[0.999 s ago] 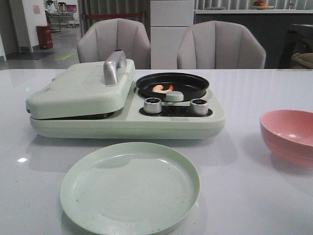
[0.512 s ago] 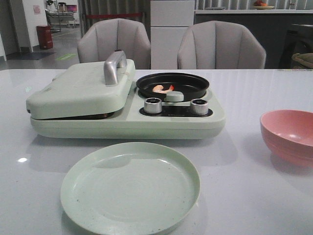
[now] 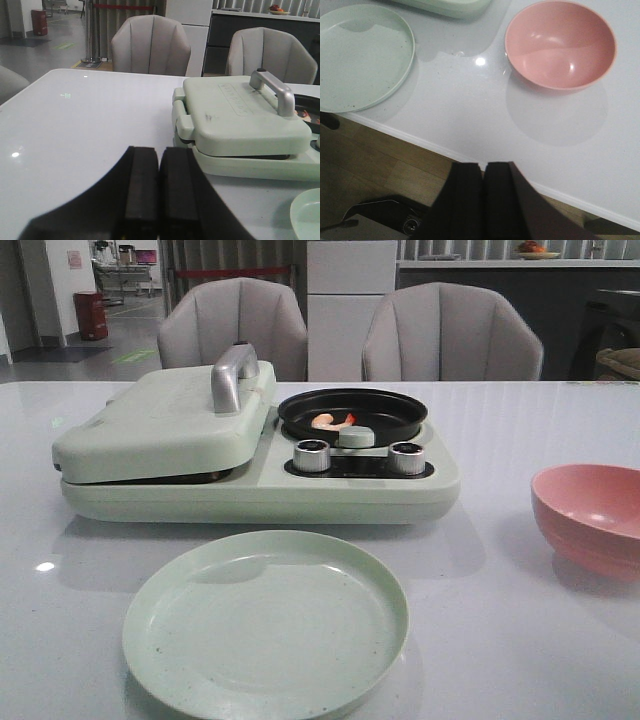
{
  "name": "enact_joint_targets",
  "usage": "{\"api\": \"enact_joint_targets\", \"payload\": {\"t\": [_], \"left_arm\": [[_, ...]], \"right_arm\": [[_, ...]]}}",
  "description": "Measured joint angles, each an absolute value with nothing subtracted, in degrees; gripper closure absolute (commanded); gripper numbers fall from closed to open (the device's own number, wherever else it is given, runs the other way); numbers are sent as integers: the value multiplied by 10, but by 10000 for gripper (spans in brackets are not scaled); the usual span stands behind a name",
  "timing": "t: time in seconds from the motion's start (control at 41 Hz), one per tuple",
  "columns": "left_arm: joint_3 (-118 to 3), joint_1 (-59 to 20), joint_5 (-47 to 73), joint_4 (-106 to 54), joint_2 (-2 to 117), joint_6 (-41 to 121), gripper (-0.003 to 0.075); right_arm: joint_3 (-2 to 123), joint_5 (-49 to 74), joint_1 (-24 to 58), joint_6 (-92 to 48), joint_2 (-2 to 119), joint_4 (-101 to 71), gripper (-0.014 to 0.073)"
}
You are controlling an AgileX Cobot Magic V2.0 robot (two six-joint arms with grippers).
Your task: Make breakfast with bread and shrimp
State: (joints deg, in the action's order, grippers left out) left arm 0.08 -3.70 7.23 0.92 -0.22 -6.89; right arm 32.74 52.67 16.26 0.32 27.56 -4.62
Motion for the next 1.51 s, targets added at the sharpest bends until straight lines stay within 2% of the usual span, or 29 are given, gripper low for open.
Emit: {"api": "enact_joint_targets", "payload": {"t": [0.609,0.877,1.511], "left_arm": [[1,-37,54,34,-2,-65,619],[1,-37,27,-28,-2,17,619],[1,-37,27,-34,-2,24,619]], "right_arm": [[327,527,163,3,276,-46,547],[327,527,163,3,276,-46,547],[327,527,163,3,276,-46,547]]}}
